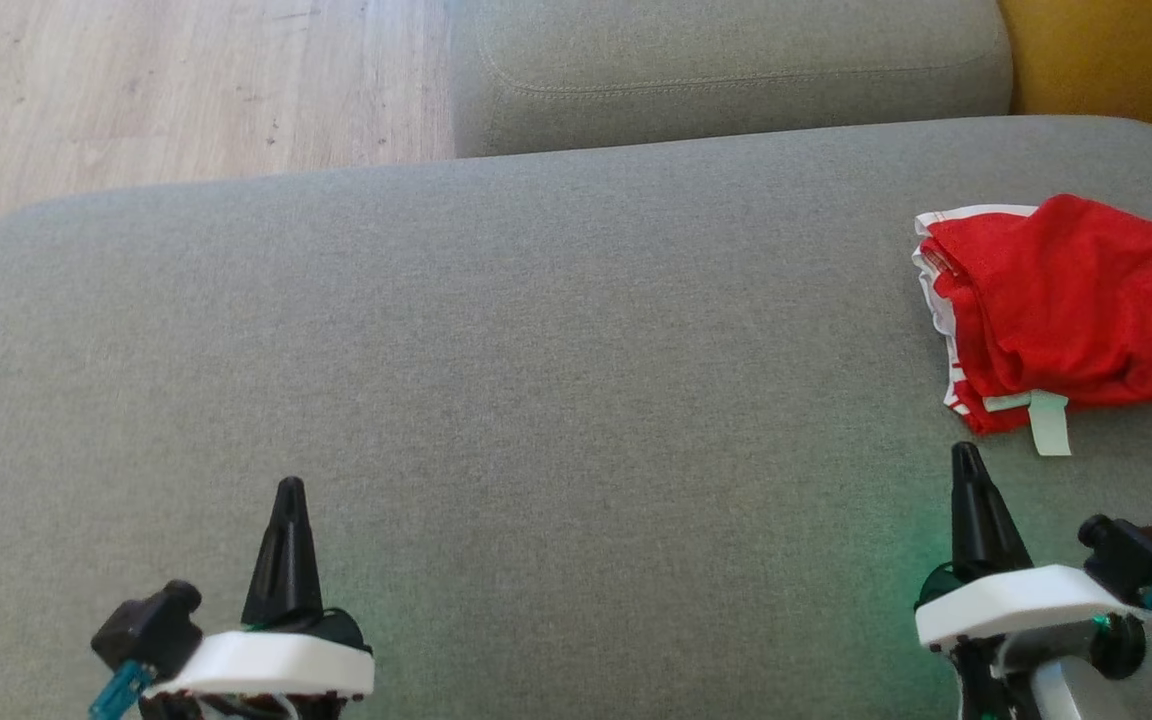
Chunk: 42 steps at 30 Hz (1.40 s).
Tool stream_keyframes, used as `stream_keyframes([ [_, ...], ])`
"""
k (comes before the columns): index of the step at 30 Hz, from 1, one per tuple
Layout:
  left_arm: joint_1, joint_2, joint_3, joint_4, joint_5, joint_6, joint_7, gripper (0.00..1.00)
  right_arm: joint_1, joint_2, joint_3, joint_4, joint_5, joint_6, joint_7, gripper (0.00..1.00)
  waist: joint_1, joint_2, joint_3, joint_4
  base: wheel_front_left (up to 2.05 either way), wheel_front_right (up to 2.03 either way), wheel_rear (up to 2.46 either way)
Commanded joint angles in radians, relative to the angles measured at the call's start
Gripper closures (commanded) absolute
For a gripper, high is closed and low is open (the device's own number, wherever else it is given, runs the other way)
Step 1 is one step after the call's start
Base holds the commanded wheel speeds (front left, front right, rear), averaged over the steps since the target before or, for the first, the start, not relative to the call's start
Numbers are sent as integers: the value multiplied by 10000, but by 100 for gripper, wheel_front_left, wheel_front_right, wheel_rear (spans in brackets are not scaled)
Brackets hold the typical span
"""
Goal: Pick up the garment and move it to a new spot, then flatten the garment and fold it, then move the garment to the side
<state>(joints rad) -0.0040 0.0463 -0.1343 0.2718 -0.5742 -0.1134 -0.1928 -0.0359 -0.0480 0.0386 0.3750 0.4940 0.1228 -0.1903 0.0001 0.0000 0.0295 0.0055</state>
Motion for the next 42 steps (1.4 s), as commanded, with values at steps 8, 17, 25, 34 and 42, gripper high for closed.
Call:
stream_keyframes([
  [8, -518, 66, 322, -312, -990, -41, 283, 100, -493, -91, -121, -451, 1093, 21, 257, 100, 0, 0, -22, -4, 0, 0, 0],
  [17, -566, 79, 509, -309, -1906, -54, 533, 100, -513, -103, -230, -534, 2079, 27, 503, 100, 0, 0, -46, -9, 0, 0, 0],
  [25, -604, 87, 656, -306, -2612, -64, 728, 100, -528, -110, -317, -598, 2840, 31, 696, 100, 0, 0, -64, -13, 0, 0, 0],
  [34, -652, 95, 849, -302, -3522, -76, 983, 100, -548, -117, -434, -681, 3820, 37, 948, 100, 0, 0, -87, -18, 0, 0, 0],
  [42, -696, 100, 1022, -298, -4329, -88, 1212, 100, -566, -120, -541, -754, 4689, 41, 1175, 100, 0, 0, -107, -22, 0, 0, 0],
])
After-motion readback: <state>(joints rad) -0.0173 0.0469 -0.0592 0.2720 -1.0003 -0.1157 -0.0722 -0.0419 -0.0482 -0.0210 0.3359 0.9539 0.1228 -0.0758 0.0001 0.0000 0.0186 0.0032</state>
